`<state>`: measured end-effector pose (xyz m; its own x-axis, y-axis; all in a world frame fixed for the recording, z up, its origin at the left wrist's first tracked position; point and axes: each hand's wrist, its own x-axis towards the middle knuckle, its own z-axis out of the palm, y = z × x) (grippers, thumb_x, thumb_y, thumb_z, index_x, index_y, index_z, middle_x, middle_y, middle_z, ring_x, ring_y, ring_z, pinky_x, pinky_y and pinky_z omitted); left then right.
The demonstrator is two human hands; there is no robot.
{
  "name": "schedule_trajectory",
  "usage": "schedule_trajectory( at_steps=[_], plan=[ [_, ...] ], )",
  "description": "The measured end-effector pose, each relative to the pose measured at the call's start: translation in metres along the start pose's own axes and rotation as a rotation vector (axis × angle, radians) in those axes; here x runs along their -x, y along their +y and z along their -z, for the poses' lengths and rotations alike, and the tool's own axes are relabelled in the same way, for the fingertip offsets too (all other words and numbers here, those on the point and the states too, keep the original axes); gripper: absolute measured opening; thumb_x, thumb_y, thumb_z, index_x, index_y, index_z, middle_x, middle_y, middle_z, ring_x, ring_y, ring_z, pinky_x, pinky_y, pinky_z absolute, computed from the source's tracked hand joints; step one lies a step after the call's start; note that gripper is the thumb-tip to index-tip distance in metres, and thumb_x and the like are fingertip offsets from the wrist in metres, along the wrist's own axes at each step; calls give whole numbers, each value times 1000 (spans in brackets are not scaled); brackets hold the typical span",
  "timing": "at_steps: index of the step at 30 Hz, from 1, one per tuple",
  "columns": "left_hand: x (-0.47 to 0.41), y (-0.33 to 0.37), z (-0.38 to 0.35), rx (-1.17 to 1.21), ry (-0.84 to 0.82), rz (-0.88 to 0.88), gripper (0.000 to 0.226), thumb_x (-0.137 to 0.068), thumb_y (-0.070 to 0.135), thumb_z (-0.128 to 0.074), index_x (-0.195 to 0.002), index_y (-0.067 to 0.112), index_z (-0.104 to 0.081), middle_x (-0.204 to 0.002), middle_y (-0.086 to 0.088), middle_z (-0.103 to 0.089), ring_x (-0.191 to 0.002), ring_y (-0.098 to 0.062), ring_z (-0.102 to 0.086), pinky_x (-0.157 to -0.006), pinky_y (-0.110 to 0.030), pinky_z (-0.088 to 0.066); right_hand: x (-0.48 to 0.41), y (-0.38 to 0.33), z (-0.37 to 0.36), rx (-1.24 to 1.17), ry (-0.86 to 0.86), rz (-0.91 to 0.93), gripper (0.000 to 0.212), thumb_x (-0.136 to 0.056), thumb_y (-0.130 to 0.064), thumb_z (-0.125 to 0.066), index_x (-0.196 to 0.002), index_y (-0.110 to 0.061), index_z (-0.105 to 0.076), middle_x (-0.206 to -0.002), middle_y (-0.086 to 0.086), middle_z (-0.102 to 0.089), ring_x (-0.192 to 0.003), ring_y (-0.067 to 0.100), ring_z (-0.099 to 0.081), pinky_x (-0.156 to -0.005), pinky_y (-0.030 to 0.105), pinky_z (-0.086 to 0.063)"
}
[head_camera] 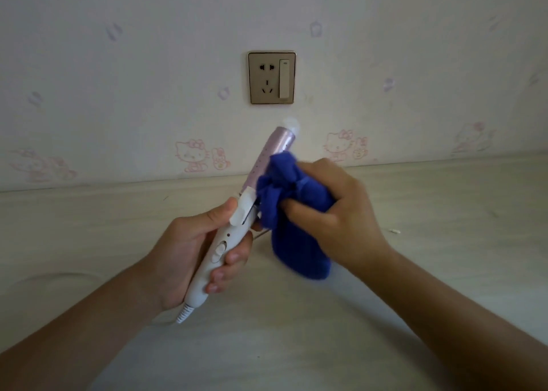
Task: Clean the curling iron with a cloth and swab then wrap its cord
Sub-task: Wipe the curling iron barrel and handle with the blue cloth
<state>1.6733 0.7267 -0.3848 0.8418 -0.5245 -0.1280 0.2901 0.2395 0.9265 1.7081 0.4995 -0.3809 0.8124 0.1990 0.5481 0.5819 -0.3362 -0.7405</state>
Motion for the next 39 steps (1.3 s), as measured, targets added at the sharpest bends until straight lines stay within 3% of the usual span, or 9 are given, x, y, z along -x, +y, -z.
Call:
schedule_trajectory(
  at_steps=[7, 13, 19, 25, 28, 31, 33, 36, 39],
  plan=[
    [-1, 6, -7, -266, 109, -46, 36, -80, 52, -73, -89, 18, -63, -60, -4, -47, -37, -13, -34, -39, -20, -32, -10, 2, 19, -73, 246, -54, 24, -87, -24, -70, -104, -41, -66, -98, -12, -67, -92, 14, -66, -87, 47, -59],
    [-9, -3, -11, -436, 325, -196, 17, -84, 41, -74, -78, 30, -64, -55, -7, -47, -35, -17, -34, -41, -24, -31, 1, -1, -8, 50, -33, 62, 24, -82, -36, -67, -105, -35, -68, -97, -10, -64, -90, 11, -64, -79, 25, -52],
    [-8, -9, -14, -606, 360, -247, 31, -78, 52, -78, -101, 34, -67, -54, -4, -50, -38, -17, -40, -39, -27, -37, -12, 3, 19, -60, 227, -52, 27, -88, -21, -69, -102, -44, -69, -98, -12, -68, -91, 11, -66, -83, 36, -57],
    [-7, -1, -14, -656, 444, -300, 14, -84, 42, -80, -91, 34, -72, -72, -5, -75, -40, -19, -46, -38, -25, -38, 1, -4, -6, 25, -20, 29, 28, -80, -39, -66, -107, -37, -69, -97, -12, -63, -89, 9, -63, -79, 22, -51],
    [-4, 1, -15, -707, 451, -308, 18, -84, 34, -83, -98, 38, -72, -62, 2, -68, -42, -15, -48, -39, -26, -41, -6, -6, 6, -31, 89, -7, 25, -80, -41, -65, -105, -40, -68, -99, -11, -65, -90, 9, -65, -83, 31, -57],
    [-7, -4, -22, -675, 371, -298, 30, -86, 23, -74, -109, 39, -64, -95, 3, -80, -43, -17, -57, -44, -29, -50, -12, -5, 20, -77, 240, -30, 29, -87, -23, -70, -102, -47, -69, -98, -10, -66, -90, 14, -65, -85, 45, -59],
    [-11, -8, -26, -649, 322, -285, 31, -90, 16, -66, -115, 33, -57, -102, 4, -80, -39, -17, -56, -43, -30, -49, -10, -5, 17, -62, 213, -18, 28, -86, -21, -70, -105, -42, -69, -98, -7, -66, -89, 11, -64, -79, 37, -56],
    [-12, -8, -21, -702, 384, -288, 26, -94, 14, -70, -107, 32, -57, -66, 1, -75, -31, -15, -43, -39, -29, -41, -1, -4, 0, 27, 43, 1, 30, -81, -38, -66, -110, -31, -69, -99, -10, -64, -89, 6, -63, -80, 19, -48],
    [-7, -2, -15, -654, 361, -259, 21, -85, 29, -74, -103, 33, -64, -48, -2, -60, -31, -16, -39, -40, -29, -39, -2, -3, -2, 29, 31, 0, 33, -80, -43, -63, -112, -35, -69, -100, -11, -64, -91, 7, -63, -80, 19, -49]
  ],
)
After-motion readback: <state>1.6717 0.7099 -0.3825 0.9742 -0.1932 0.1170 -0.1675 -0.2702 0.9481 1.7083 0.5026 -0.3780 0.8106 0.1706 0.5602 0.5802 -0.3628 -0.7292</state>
